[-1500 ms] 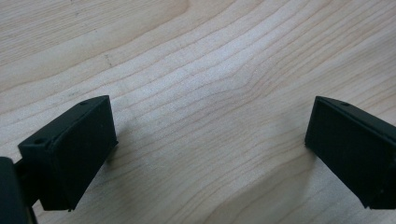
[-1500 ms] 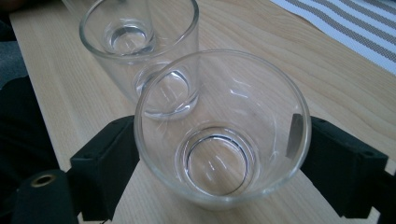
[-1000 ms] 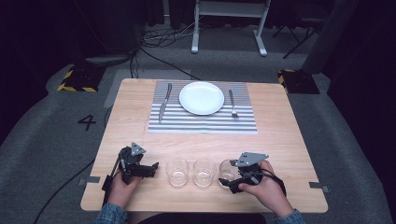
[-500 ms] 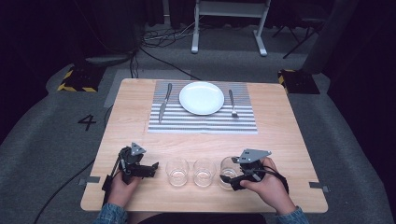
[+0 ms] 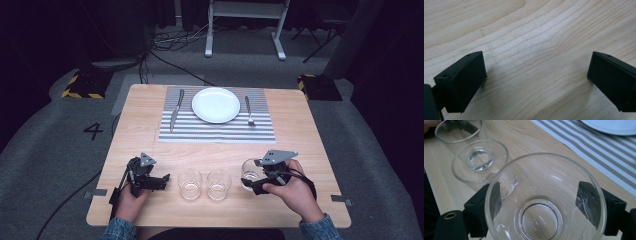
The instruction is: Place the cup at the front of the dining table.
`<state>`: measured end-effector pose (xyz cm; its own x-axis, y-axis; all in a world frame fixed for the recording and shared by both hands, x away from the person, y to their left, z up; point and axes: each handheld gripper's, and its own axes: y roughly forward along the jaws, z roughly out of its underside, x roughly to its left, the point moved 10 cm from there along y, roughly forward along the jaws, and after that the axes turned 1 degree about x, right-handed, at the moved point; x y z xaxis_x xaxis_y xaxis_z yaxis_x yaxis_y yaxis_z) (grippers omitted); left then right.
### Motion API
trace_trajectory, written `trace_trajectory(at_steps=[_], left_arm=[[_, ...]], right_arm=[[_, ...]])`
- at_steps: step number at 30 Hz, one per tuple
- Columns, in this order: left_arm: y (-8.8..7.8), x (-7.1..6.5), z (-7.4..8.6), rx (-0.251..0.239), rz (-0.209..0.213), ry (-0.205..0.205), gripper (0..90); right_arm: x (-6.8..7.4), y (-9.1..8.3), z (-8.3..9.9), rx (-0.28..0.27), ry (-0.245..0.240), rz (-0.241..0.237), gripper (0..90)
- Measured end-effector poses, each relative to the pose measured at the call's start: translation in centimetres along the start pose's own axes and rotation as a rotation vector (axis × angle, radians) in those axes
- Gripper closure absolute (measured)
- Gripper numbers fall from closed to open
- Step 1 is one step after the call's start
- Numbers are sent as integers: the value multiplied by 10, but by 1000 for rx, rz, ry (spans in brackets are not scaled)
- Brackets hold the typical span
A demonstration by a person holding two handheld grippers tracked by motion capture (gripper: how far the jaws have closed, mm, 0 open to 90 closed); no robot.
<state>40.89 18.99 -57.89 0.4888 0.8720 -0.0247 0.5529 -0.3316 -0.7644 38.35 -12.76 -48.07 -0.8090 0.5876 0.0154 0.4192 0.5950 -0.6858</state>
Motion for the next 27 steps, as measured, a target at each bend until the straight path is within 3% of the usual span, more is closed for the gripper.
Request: trace_trajectory(at_steps=[12, 16, 27], left_arm=[[0, 0, 0, 0, 0, 1, 22], [0, 0, 0, 0, 0, 0, 22], [0, 0, 0, 0, -3, -4, 20]], right_arm=[[-17, -7, -23, -23, 16, 20, 185], [-21, -7, -32, -65, 20, 18, 184], [-29, -4, -61, -90, -13, 34, 185]])
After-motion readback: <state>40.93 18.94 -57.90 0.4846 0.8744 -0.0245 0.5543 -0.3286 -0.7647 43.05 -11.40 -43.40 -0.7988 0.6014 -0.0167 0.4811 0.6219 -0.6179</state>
